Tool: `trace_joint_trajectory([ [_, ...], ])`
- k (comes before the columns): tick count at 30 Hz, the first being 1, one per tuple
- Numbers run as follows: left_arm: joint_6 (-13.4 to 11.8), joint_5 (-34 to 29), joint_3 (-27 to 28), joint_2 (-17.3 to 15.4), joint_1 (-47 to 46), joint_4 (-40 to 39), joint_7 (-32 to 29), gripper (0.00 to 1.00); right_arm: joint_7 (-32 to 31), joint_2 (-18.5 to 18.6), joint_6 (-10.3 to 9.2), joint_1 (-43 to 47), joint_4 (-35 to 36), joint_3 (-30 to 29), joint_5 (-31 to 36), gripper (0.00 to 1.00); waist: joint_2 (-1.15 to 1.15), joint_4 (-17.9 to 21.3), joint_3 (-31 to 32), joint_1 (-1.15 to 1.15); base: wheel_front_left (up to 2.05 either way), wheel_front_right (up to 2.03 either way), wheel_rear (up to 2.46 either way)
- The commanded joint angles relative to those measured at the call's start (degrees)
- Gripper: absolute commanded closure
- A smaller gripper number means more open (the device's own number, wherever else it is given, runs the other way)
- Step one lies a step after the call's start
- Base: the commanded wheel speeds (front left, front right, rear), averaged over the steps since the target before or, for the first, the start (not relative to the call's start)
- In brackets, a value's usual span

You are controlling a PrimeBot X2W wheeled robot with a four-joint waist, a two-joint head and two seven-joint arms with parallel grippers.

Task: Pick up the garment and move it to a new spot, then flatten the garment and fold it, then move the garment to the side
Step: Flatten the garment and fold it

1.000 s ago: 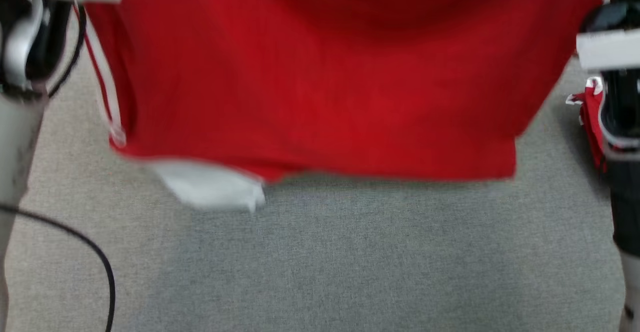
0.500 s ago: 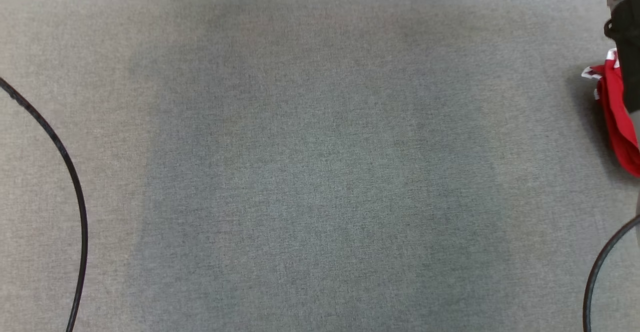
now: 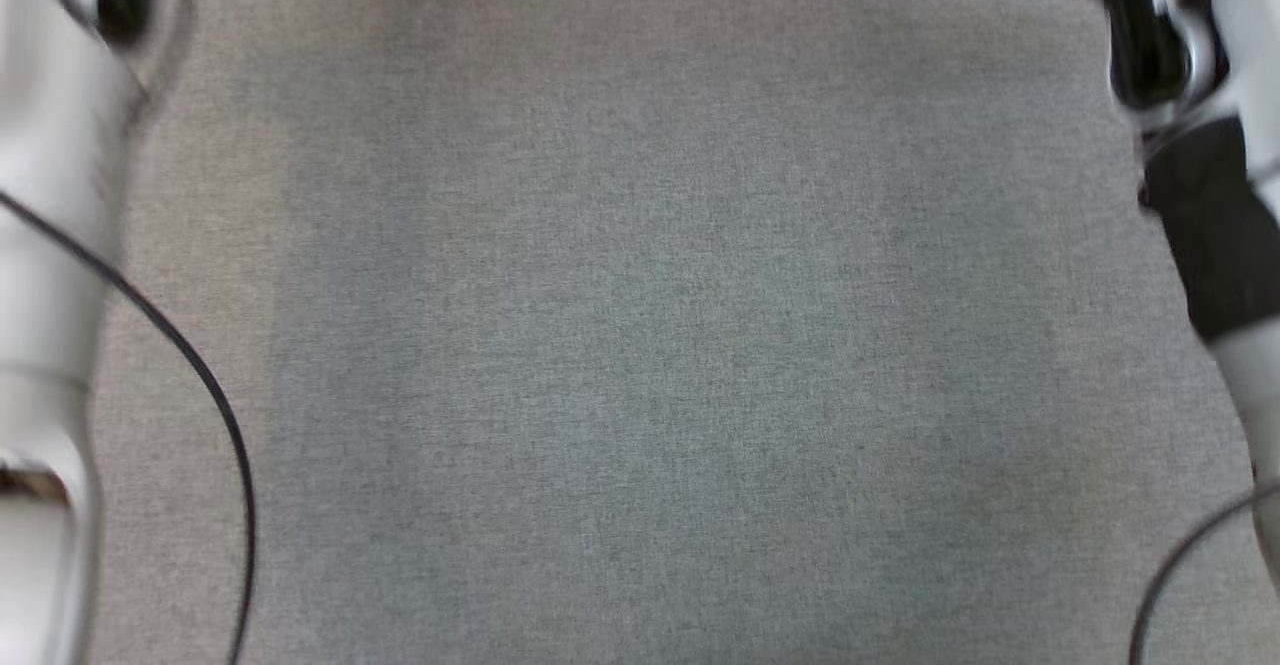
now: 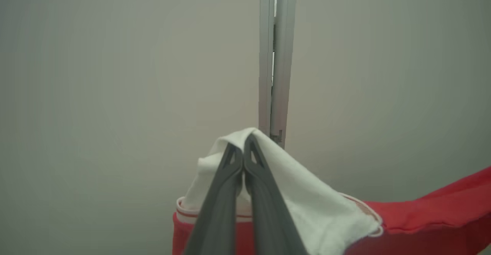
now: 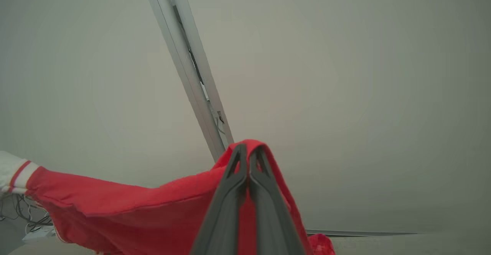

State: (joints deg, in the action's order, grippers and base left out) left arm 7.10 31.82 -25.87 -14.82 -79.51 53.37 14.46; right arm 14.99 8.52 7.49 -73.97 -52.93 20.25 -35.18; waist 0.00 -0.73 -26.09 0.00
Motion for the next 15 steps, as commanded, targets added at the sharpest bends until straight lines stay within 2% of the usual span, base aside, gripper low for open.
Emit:
trace_joint_trajectory([
  [1,-0.21,0.48,0.97,-0.25,5.10,-3.82,0.52,1.00,0.32,2.55,0.02,5.00,3.60,1.49,-2.92,1.00,0.00,-0.78,0.83,0.00,0.00,0.00,0.00],
  [2,-0.30,1.16,1.70,0.01,8.28,-6.32,0.61,1.00,0.33,3.33,0.02,7.84,5.86,2.07,-4.33,1.00,0.00,-1.09,1.12,0.00,0.00,0.00,0.00],
  [7,-4.58,-0.45,5.46,-1.84,27.19,-25.31,0.59,1.00,0.24,6.73,0.01,22.84,16.67,1.90,-10.44,1.00,0.00,-1.54,3.01,0.00,0.00,0.00,0.00],
  [13,-10.72,-0.34,7.45,-6.26,52.47,-44.82,-0.32,1.00,0.26,5.69,0.02,41.09,25.83,-0.17,-11.90,1.00,0.00,0.50,6.57,0.00,0.00,0.00,0.00],
  [14,-10.72,-0.34,7.45,-6.26,52.47,-44.82,-0.32,1.00,0.26,5.69,0.02,41.09,25.83,-0.17,-11.90,1.00,0.00,0.50,6.57,0.00,0.00,0.00,0.00],
  [15,-11.94,-0.06,7.67,-6.87,56.15,-47.81,-0.88,1.00,0.26,5.47,0.02,43.69,26.81,-0.71,-11.84,1.00,0.00,0.73,7.09,0.00,0.00,0.00,0.00],
])
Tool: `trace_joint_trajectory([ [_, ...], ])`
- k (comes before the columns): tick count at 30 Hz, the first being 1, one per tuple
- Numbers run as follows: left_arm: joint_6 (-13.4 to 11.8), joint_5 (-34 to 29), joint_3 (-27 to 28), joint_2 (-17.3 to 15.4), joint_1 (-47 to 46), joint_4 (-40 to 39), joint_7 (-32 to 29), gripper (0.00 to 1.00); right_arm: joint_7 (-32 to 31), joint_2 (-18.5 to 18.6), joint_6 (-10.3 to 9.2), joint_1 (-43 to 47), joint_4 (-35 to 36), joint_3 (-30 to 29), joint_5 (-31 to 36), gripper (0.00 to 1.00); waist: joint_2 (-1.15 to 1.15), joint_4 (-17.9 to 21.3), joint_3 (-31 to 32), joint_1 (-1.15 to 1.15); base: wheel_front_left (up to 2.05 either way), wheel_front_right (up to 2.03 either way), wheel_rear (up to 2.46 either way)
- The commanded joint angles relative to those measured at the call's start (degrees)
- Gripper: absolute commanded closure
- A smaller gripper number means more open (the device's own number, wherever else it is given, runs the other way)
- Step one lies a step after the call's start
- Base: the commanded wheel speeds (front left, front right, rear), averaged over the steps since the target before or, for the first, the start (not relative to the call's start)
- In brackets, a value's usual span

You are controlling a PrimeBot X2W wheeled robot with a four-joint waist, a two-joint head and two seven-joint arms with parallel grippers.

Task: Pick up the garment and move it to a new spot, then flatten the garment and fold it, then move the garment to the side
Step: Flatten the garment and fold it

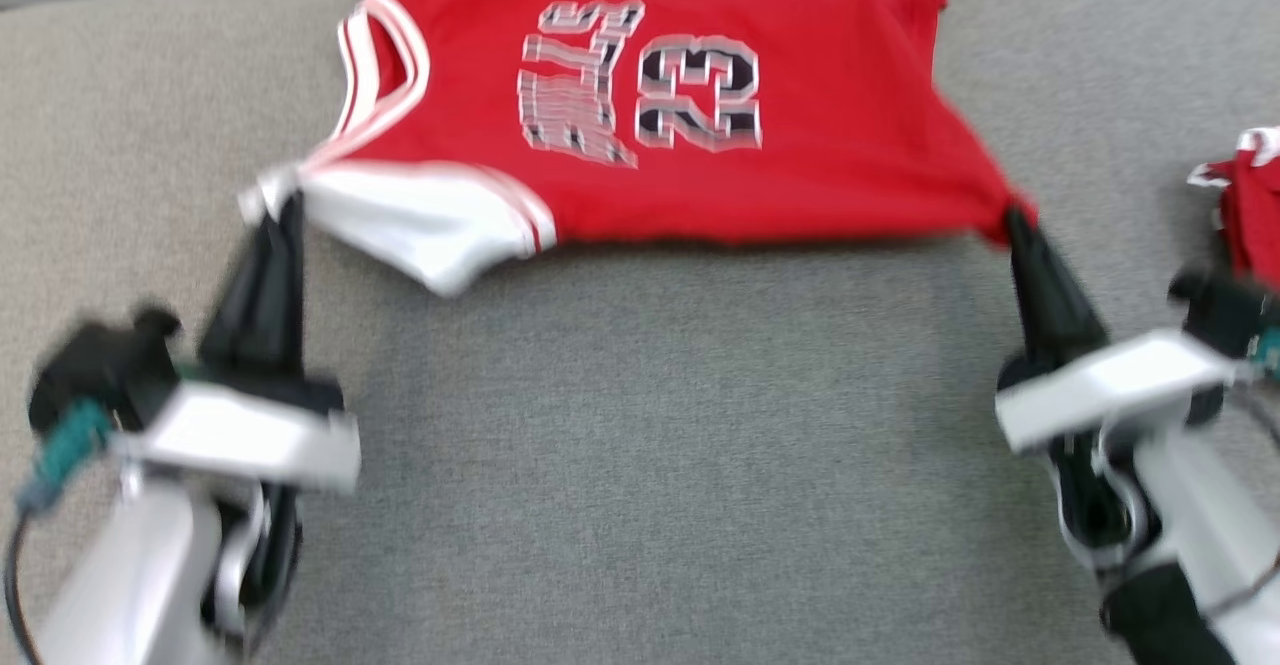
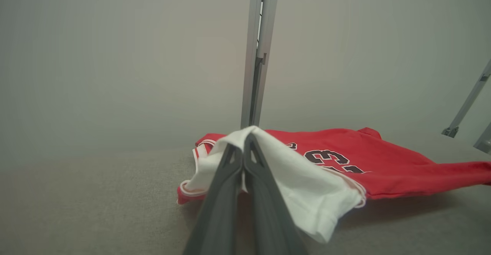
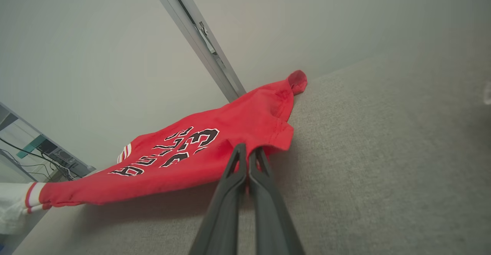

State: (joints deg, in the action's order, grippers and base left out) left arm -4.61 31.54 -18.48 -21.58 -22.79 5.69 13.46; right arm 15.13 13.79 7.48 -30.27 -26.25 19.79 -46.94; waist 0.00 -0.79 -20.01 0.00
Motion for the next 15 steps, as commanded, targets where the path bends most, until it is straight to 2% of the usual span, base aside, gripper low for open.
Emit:
trace_joint_trajectory([
  [1,-1.50,0.36,0.36,-0.83,3.25,-2.91,-1.01,1.00,0.12,0.26,0.03,2.71,1.01,-0.46,0.37,1.00,0.00,0.98,1.82,0.00,0.00,0.00,0.00],
  [8,-9.55,2.03,-0.02,-4.83,23.96,-19.80,-10.69,1.00,-0.92,-0.10,0.03,16.24,4.77,-2.20,3.57,1.00,0.00,1.55,6.16,0.00,0.00,0.00,0.00],
  [15,-14.15,4.48,-1.68,-6.75,35.92,-29.55,-18.34,1.00,-5.05,-0.35,0.03,27.07,8.68,-6.70,8.10,1.00,0.00,0.20,9.74,0.00,0.00,0.00,0.00],
])
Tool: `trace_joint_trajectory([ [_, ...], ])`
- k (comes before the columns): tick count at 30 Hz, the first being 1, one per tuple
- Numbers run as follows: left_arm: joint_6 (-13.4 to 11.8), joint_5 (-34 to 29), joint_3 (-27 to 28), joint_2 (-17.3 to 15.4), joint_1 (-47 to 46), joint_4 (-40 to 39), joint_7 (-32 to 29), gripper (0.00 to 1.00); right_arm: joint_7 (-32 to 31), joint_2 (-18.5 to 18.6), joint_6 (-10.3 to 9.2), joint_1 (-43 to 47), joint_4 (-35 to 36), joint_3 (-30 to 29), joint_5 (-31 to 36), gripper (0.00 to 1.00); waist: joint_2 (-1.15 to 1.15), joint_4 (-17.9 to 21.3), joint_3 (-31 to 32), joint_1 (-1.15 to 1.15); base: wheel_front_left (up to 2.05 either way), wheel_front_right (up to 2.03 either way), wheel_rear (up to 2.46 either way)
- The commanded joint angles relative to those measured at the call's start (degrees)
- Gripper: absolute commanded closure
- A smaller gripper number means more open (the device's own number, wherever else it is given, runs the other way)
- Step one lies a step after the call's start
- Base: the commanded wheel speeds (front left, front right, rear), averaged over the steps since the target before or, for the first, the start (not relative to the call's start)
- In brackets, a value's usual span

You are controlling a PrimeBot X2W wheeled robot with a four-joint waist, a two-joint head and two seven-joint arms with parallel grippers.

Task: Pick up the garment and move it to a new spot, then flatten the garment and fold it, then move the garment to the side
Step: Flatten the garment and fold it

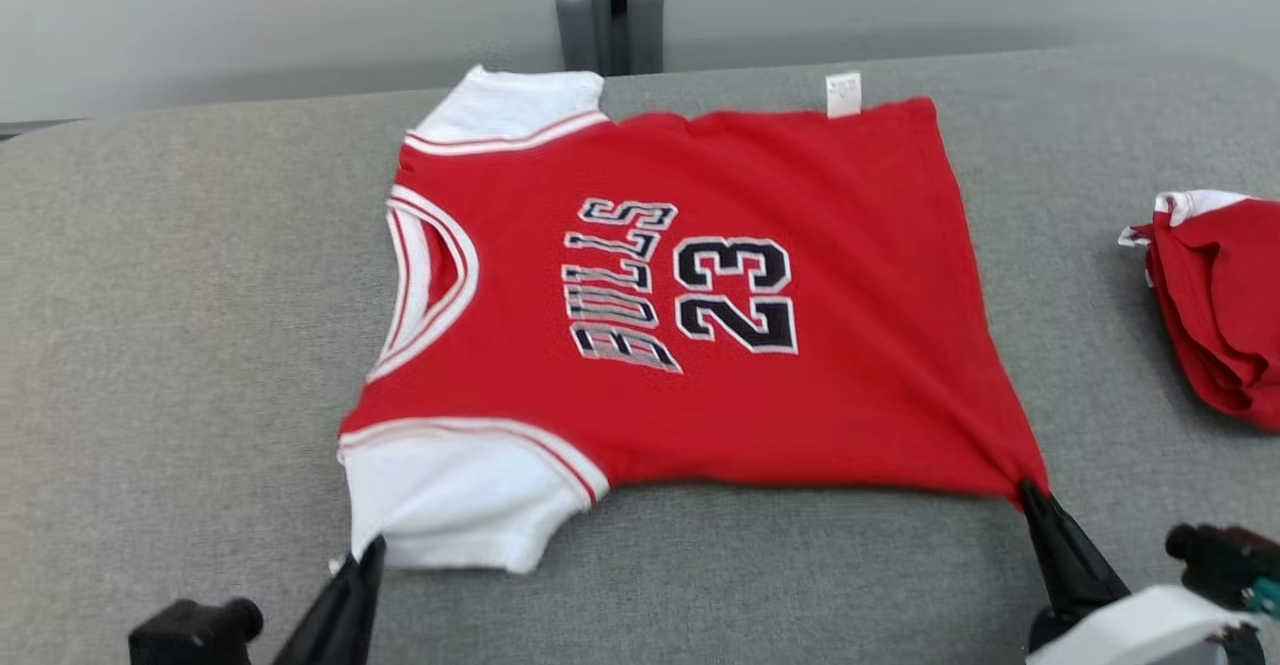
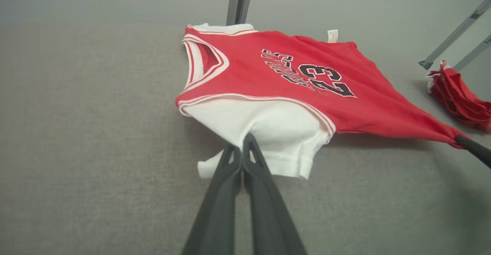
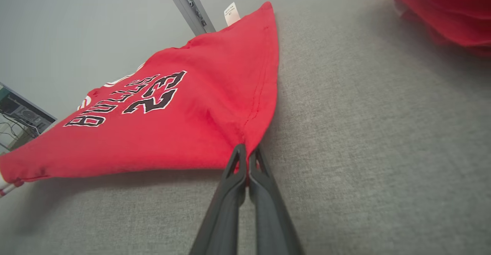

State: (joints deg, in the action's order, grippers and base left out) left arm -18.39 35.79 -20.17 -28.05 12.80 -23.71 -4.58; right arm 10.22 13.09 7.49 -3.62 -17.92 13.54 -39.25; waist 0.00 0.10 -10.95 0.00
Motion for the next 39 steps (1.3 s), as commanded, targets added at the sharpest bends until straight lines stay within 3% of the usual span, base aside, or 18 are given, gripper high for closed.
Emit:
trace_joint_trajectory([
  [1,-0.60,0.65,-0.39,-0.54,1.57,-1.02,-1.08,1.00,-0.92,0.01,0.01,2.12,1.10,-1.53,0.65,1.00,0.00,-1.01,1.06,0.00,0.00,0.00,0.00],
  [10,-1.72,2.06,-2.14,-4.53,6.94,-6.99,-8.13,1.00,-10.10,-3.37,0.00,16.07,11.87,-12.42,5.64,1.00,0.00,-3.20,2.85,0.00,0.00,0.00,0.00],
  [17,-1.70,2.61,-1.36,-6.33,8.07,-8.67,-9.44,1.00,-16.59,-6.71,0.01,19.66,18.63,-15.84,6.70,1.00,0.00,-2.76,2.79,0.00,0.00,0.00,0.00],
  [26,2.95,2.08,1.84,-5.20,-3.30,-4.57,-3.89,1.00,-21.69,-9.72,0.02,12.92,23.71,-18.16,-0.26,1.00,0.00,-1.09,-0.45,0.00,0.00,0.00,0.00],
  [39,10.48,3.78,-0.18,-1.52,-23.71,10.87,-4.50,1.00,-20.01,-10.06,0.02,-2.00,15.44,-17.91,-1.33,1.00,0.00,0.35,-8.27,0.00,0.00,0.00,0.00],
])
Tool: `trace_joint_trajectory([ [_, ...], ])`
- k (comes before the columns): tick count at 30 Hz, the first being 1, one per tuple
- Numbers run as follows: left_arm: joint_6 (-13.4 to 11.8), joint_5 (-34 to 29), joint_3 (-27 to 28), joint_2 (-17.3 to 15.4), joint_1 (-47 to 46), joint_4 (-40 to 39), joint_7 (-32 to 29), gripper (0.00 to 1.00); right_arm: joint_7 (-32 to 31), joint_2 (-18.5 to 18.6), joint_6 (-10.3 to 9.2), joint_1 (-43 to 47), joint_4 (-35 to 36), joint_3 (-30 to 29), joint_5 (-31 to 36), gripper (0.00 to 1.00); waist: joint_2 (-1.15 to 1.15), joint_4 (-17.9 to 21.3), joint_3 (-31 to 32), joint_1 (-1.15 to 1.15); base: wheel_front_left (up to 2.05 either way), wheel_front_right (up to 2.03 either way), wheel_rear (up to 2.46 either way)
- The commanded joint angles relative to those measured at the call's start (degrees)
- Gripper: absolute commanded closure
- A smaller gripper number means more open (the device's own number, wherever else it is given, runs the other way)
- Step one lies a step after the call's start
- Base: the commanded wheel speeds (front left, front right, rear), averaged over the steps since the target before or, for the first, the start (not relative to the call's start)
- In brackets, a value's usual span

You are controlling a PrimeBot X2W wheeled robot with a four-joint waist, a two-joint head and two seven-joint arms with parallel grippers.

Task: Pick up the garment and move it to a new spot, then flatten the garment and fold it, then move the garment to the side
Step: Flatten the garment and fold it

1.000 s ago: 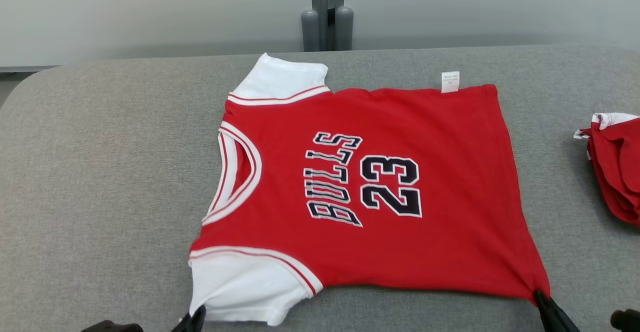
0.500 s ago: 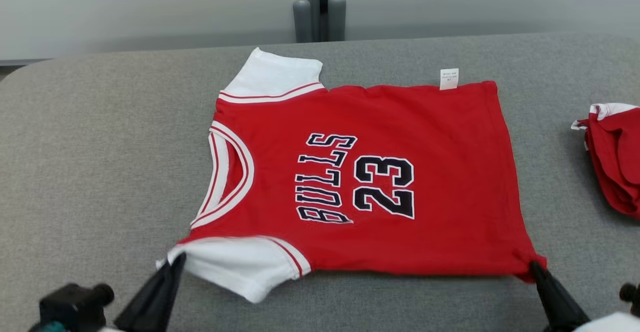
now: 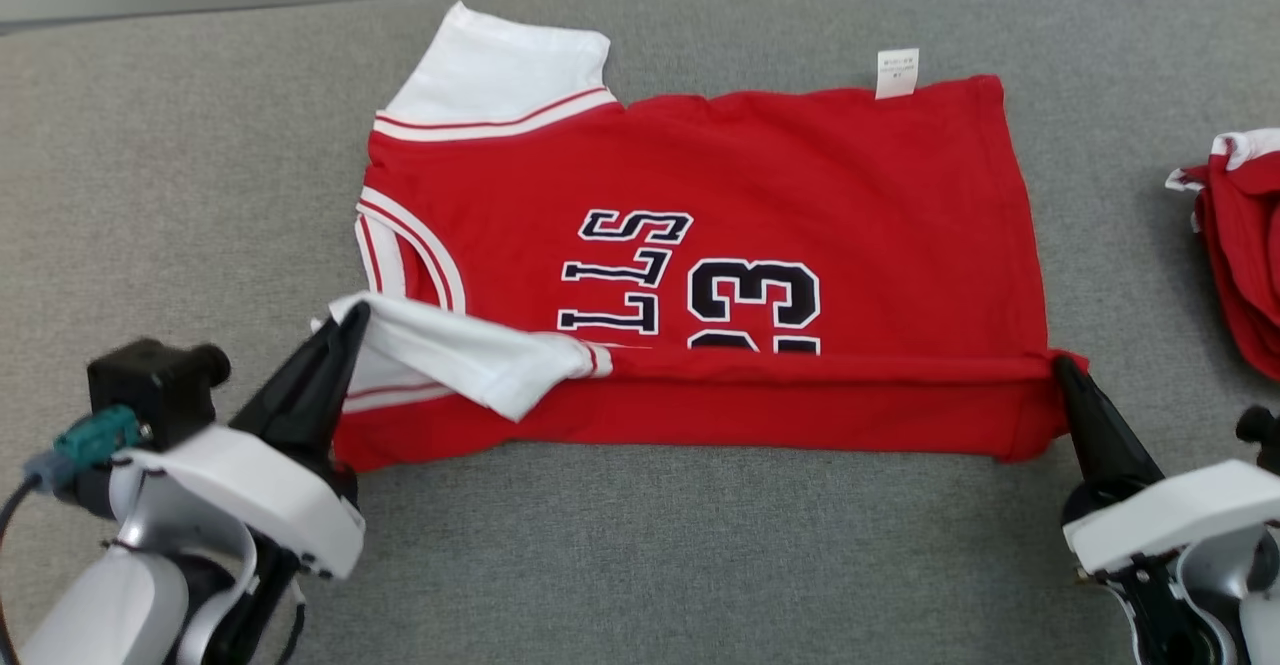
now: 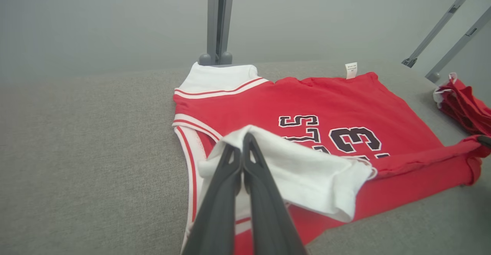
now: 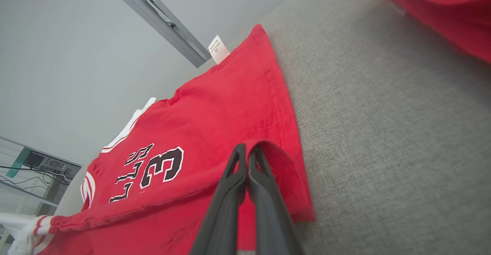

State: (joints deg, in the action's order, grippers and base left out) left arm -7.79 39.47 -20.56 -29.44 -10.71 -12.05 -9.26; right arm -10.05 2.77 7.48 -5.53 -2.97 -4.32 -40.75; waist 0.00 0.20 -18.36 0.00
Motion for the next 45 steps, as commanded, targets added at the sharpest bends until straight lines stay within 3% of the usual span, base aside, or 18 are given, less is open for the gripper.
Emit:
trace_joint_trajectory([
  [1,0.45,0.47,0.12,0.27,-1.56,1.20,0.15,1.00,0.37,0.26,0.03,-1.18,-0.67,0.16,0.14,1.00,0.00,0.38,-1.46,0.00,0.00,0.00,0.00],
  [8,4.01,0.58,-1.20,2.49,-8.08,11.42,2.03,1.00,1.92,0.27,0.03,-6.15,-6.36,2.19,1.01,1.00,0.00,1.29,-3.92,0.00,0.00,0.00,0.00],
  [9,4.23,0.25,-1.30,2.45,-8.55,12.50,2.48,0.74,2.14,0.27,0.03,-6.46,-6.75,2.41,1.27,1.00,0.00,1.35,-4.07,0.00,0.00,0.00,0.00],
  [10,4.23,0.30,-1.09,2.72,-8.84,13.31,3.11,0.36,2.43,0.30,0.03,-6.73,-7.16,2.63,1.38,0.63,0.00,1.40,-4.16,0.00,0.00,0.00,0.00],
  [11,4.47,0.58,-0.96,3.12,-8.93,14.01,3.59,0.00,2.90,0.29,0.03,-7.00,-7.29,2.94,1.51,0.16,0.00,1.44,-4.18,0.00,0.00,0.00,0.00],
  [12,4.45,0.17,-0.89,3.08,-8.90,14.55,4.34,0.00,3.60,0.30,0.03,-7.09,-7.16,3.00,1.26,0.01,0.00,1.47,-4.16,0.00,0.00,0.00,0.00],
  [13,4.20,-0.03,-0.52,3.19,-8.78,14.81,5.28,0.00,4.34,0.30,0.03,-6.89,-6.88,2.88,1.60,0.00,0.00,1.50,-4.09,0.00,0.00,0.00,0.00],
  [18,1.64,-1.53,2.01,3.92,-6.65,13.74,11.74,0.00,9.49,0.28,0.03,-4.71,-3.10,0.36,4.72,0.00,0.00,1.32,-2.78,0.00,0.00,0.00,0.00],
  [23,-3.22,-5.38,4.50,4.18,-3.74,8.96,18.85,0.00,14.54,0.29,0.03,-3.21,2.82,-1.02,12.61,0.00,0.00,1.07,-1.11,0.00,0.00,0.00,0.00],
  [33,-8.78,-11.67,4.67,3.56,3.57,3.04,22.67,0.00,17.68,0.28,0.03,0.22,6.75,1.48,27.75,0.00,0.00,0.56,2.69,0.00,0.00,0.00,0.00],
  [39,-9.04,-12.34,3.18,4.23,5.95,5.86,22.95,0.00,18.09,0.30,0.03,2.88,5.80,2.22,29.75,0.00,0.00,0.23,4.52,0.00,0.00,0.00,0.00],
  [45,-5.98,-11.56,2.11,5.33,5.32,9.59,23.72,0.00,18.31,0.29,0.03,4.81,4.90,2.23,29.40,0.00,0.00,-0.08,6.27,0.00,0.00,0.00,0.00],
])
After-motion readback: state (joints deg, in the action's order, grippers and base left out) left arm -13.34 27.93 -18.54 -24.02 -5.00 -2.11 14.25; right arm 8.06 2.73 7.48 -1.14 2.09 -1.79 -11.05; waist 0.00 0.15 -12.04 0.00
